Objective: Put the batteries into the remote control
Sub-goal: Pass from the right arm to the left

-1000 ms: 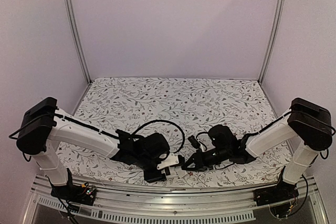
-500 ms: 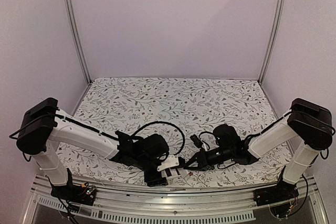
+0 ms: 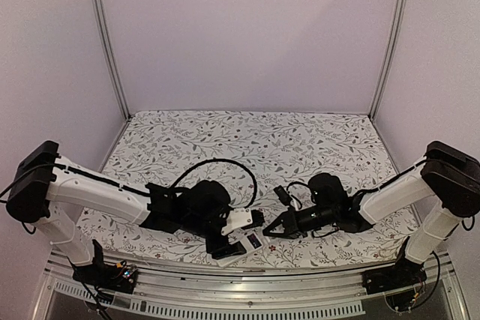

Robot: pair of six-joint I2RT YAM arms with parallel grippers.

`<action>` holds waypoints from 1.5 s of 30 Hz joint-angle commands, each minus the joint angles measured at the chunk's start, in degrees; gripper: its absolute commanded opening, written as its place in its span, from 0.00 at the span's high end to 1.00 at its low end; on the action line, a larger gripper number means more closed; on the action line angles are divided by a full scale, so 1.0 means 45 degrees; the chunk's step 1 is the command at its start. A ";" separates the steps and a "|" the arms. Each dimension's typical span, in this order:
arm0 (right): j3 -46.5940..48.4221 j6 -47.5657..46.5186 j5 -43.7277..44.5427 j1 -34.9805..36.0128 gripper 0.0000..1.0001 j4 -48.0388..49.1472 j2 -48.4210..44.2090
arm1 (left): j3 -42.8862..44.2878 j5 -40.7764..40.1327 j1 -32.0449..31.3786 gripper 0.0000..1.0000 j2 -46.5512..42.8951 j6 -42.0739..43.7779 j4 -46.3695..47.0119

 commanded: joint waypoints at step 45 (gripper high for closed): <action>0.5730 -1.0218 -0.2837 0.0374 1.00 -0.9588 -0.3542 | 0.1419 0.3344 0.1617 0.54 -0.2039 0.5537 0.1157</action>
